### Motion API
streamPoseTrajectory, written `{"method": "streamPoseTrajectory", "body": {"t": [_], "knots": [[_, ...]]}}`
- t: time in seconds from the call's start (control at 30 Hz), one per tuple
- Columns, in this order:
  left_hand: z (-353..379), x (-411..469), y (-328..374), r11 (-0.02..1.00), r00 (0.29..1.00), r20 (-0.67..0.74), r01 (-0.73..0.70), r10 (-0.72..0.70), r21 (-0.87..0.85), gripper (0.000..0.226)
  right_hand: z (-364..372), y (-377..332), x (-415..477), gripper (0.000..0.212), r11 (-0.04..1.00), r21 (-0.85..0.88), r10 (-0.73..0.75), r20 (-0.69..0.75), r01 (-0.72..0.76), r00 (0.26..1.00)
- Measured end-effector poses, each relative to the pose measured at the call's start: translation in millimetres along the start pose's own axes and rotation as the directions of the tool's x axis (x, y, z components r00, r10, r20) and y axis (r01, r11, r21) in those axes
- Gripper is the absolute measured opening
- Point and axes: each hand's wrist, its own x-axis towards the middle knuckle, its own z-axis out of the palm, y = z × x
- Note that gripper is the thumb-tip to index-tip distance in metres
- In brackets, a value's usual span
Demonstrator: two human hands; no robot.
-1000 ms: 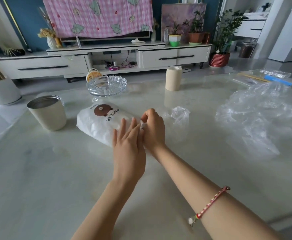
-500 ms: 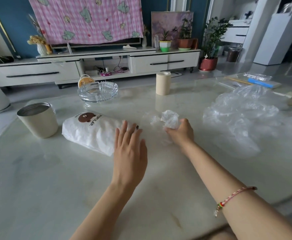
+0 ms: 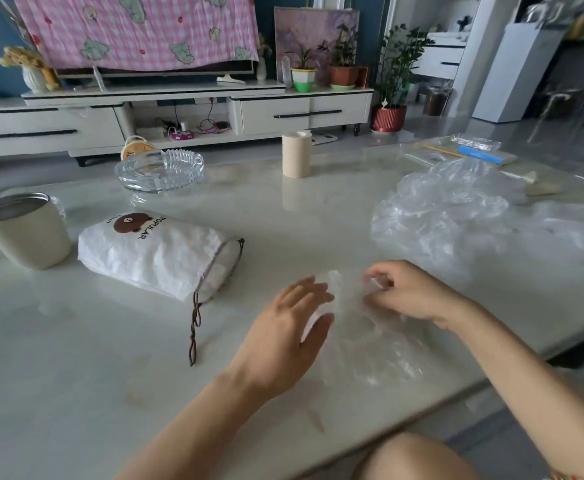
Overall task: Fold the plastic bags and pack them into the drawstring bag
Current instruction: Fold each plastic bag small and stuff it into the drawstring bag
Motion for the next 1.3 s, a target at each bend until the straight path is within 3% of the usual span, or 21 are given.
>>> {"method": "streamPoseTrajectory", "body": {"t": [0.07, 0.13, 0.2, 0.27, 0.33, 0.43, 0.6, 0.67, 0.73, 0.8, 0.87, 0.97, 1.03, 1.1, 1.13, 1.23, 1.3], "knots": [[7, -3, -1, 0.991, 0.974, 0.209, 0.056, -0.081, 0.122, 0.069, 9, 8, 1, 0.036, 0.97, -0.24, -0.104, -0.277, 0.036, 0.955], [12, -4, -4, 0.962, 0.945, 0.286, 0.08, -0.156, 0.259, 0.091, 23, 11, -5, 0.032, 0.895, -0.419, -0.372, -0.505, 0.155, 0.779], [13, -5, -4, 0.929, 0.917, 0.337, 0.085, -0.215, 0.361, 0.101, 45, 9, -10, 0.027, 0.812, -0.438, -0.571, -0.458, 0.387, 0.681], [11, -6, -4, 0.91, 0.894, 0.373, 0.083, -0.248, 0.405, 0.11, 66, 6, -13, 0.047, 0.786, -0.365, -0.595, -0.229, 0.499, 0.77], [8, -9, -5, 0.894, 0.867, 0.402, 0.099, -0.293, 0.437, 0.128, 72, 12, -12, 0.079, 0.788, -0.435, -0.506, -0.053, 0.436, 0.861], [4, -10, -8, 0.874, 0.837, 0.412, 0.149, -0.361, 0.463, 0.141, 54, 30, -12, 0.115, 0.766, -0.553, -0.377, 0.025, 0.327, 0.926], [8, -9, 2, 0.857, 0.815, 0.41, 0.188, -0.409, 0.48, 0.148, 44, 40, -20, 0.12, 0.723, -0.623, -0.344, 0.048, 0.298, 0.938], [10, -9, 2, 0.904, 0.891, 0.351, 0.132, -0.287, 0.406, 0.141, 47, 42, -18, 0.114, 0.733, -0.604, -0.37, 0.032, 0.313, 0.929], [9, -8, 2, 0.976, 0.974, 0.227, -0.027, -0.023, 0.215, 0.108, 45, 41, -18, 0.082, 0.868, -0.353, -0.392, -0.059, 0.349, 0.918], [7, -12, 4, 0.993, 0.982, 0.145, -0.115, 0.119, -0.033, 0.068, 35, 41, -27, 0.036, 0.928, 0.03, -0.349, -0.282, 0.372, 0.894], [6, -14, 7, 0.983, 0.964, 0.203, -0.157, 0.174, -0.096, 0.054, 20, 44, -40, 0.024, 0.901, 0.122, -0.333, -0.424, 0.417, 0.842], [14, -15, 3, 0.978, 0.957, 0.206, -0.211, 0.207, -0.003, 0.03, 9, 48, -59, 0.023, 0.909, 0.188, -0.328, -0.223, 0.371, 0.918], [16, -12, 3, 0.98, 0.969, 0.146, -0.196, 0.198, -0.027, 0.019, 10, 51, -68, 0.04, 0.931, 0.151, -0.33, -0.038, 0.331, 0.943], [16, -8, 7, 0.99, 0.994, 0.064, -0.078, 0.086, -0.115, 0.019, 17, 56, -66, 0.057, 0.947, 0.04, -0.319, 0.033, 0.318, 0.947], [14, -6, 9, 0.985, 1.0, 0.021, 0.007, -0.003, -0.175, 0.016, 19, 58, -62, 0.055, 0.945, 0.002, -0.326, -0.013, 0.326, 0.945], [8, -2, 9, 0.92, 0.961, -0.061, 0.237, -0.269, -0.313, 0.02, 18, 54, -43, 0.013, 0.941, 0.038, -0.32, -0.218, 0.336, 0.922], [5, 1, 10, 0.886, 0.935, -0.048, 0.315, -0.351, -0.341, 0.027, 16, 52, -27, 0.013, 0.947, 0.098, -0.271, -0.271, 0.306, 0.924]]}}
